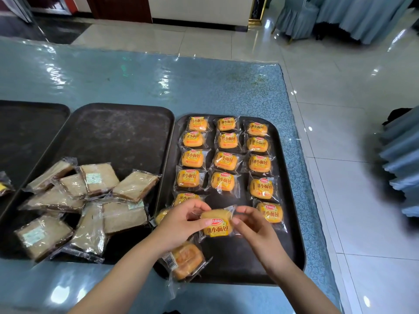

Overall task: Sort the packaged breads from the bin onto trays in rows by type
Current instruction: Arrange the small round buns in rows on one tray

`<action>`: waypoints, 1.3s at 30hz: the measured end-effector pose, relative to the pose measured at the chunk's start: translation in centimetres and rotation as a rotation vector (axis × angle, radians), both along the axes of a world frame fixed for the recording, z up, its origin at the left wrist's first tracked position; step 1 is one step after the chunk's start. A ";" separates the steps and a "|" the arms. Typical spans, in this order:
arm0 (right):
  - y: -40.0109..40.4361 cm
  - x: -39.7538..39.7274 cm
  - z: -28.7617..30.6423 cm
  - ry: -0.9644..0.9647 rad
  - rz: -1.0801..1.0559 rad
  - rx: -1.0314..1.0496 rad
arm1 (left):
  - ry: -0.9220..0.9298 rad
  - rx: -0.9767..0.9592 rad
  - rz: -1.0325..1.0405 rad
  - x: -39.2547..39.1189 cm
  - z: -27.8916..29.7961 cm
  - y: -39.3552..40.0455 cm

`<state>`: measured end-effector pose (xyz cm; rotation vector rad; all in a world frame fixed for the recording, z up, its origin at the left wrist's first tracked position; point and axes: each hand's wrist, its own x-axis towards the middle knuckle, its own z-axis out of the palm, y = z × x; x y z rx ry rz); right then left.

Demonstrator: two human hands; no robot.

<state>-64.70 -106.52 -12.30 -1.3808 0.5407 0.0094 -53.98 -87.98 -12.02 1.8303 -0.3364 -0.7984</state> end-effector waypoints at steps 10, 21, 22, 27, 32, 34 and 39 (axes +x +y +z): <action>0.8 -0.8 -1.8 0.117 0.058 -0.210 | 0.131 0.063 -0.004 0.0 -0.7 -0.5; -1.5 2.8 -4.6 0.336 0.001 -0.650 | -0.636 0.398 -0.196 1.1 -2.5 -0.4; -1.6 3.2 -4.9 0.346 0.017 -0.675 | -0.673 0.431 -0.225 1.3 -2.7 -0.2; -1.6 3.2 -3.7 0.334 0.167 -0.897 | -0.688 0.519 -0.286 1.3 -3.7 0.5; 0.1 1.4 -3.2 0.103 0.398 -1.241 | -0.719 0.542 -0.288 1.1 -4.2 1.2; 1.1 0.9 -4.8 0.047 0.521 -1.370 | -0.739 0.538 -0.285 1.0 -4.3 1.2; 1.8 0.7 -7.4 0.071 0.708 -1.496 | -0.766 0.566 -0.312 0.8 -4.4 1.3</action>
